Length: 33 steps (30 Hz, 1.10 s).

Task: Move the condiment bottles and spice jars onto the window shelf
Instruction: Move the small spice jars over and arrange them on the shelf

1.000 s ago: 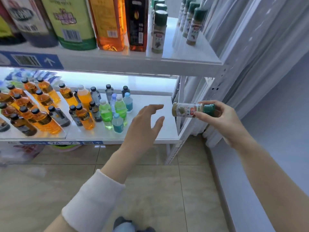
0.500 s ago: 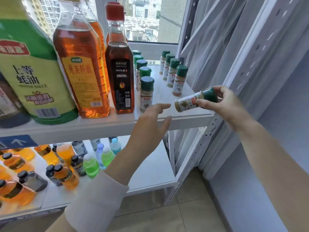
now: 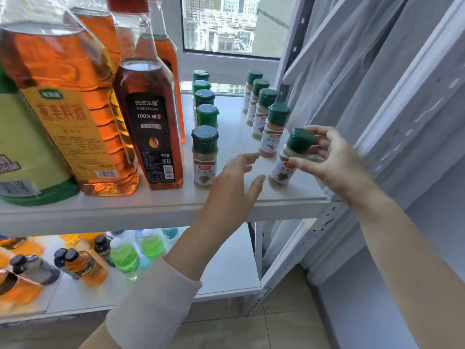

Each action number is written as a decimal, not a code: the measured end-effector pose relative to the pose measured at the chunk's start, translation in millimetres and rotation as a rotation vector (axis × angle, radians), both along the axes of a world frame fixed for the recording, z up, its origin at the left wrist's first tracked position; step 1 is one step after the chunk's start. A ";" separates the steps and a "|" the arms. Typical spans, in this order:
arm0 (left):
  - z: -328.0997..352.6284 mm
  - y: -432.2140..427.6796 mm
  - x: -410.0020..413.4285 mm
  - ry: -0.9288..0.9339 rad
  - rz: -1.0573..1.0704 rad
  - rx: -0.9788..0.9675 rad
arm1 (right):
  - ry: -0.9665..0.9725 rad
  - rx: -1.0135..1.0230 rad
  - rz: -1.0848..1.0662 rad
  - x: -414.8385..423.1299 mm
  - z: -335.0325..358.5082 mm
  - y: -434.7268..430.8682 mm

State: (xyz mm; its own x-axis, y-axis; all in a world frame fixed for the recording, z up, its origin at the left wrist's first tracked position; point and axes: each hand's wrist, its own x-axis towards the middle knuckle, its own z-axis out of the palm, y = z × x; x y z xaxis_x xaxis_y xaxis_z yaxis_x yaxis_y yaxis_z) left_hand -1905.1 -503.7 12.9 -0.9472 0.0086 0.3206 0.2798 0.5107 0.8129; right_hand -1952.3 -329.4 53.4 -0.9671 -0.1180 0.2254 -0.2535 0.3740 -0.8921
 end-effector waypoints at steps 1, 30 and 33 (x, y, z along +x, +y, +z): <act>-0.3 3.2 -1.9 -0.006 0.017 0.004 | 0.004 -0.003 0.029 -1.6 -1.7 2.6; 18.7 22.1 -87.3 -0.137 0.159 0.053 | 0.026 -0.108 0.005 -16.0 -41.1 -9.9; 17.0 23.0 -91.2 -0.163 0.130 0.064 | 0.025 -0.114 -0.007 -15.1 -41.8 -10.2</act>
State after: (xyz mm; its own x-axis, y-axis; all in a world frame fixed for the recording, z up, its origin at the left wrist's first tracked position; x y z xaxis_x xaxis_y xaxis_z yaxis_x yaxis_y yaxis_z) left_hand -1996.3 -480.7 29.9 -0.9783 -0.1324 0.1593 0.0774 0.4799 0.8739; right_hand -1967.4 -339.6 11.6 -0.9617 -0.0835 0.2612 -0.2741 0.2727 -0.9222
